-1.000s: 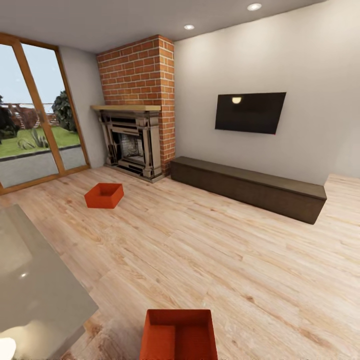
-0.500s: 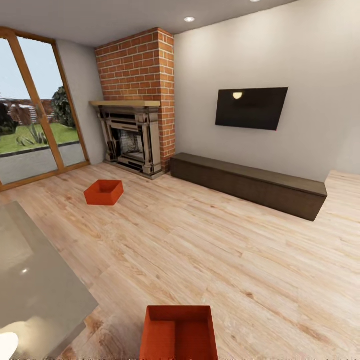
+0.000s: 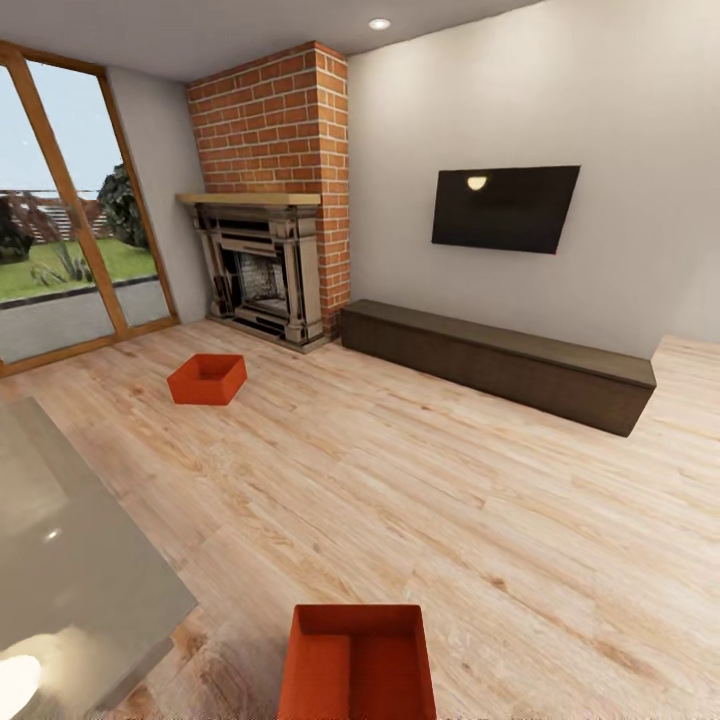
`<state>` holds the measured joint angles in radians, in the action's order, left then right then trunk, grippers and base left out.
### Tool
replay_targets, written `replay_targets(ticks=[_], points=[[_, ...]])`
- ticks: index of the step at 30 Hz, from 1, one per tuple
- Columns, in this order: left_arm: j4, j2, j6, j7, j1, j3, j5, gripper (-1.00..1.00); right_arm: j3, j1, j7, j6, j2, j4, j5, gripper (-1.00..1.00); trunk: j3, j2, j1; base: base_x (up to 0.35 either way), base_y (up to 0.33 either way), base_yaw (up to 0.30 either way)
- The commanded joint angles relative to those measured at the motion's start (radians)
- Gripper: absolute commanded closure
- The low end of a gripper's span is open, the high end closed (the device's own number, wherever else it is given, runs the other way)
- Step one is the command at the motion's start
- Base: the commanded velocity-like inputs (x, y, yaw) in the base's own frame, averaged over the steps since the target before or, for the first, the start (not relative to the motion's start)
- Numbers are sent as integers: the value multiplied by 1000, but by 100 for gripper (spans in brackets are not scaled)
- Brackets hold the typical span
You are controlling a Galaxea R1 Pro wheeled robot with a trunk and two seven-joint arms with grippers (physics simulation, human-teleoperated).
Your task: Move the two storage containers from the living room to the garage. In the garage, place one container on the floor and stack the other container on top of it (either order is fine).
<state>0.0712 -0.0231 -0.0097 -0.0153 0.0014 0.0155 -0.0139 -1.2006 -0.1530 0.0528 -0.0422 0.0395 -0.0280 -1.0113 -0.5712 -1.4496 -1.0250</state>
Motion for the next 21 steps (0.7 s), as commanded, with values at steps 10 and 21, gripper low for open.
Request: replay_targets(ticks=[10,21], points=[[1,0,-1,-2,0,1,-1,-100,-8,0,6,-4,0,-3,-10,-100,-13,0,0,0,0,0],[1,0,-1,-2,0,1,-1,-100,-8,-1,6,-4,0,-3,-10,-100,-30,0,0,0,0,0]])
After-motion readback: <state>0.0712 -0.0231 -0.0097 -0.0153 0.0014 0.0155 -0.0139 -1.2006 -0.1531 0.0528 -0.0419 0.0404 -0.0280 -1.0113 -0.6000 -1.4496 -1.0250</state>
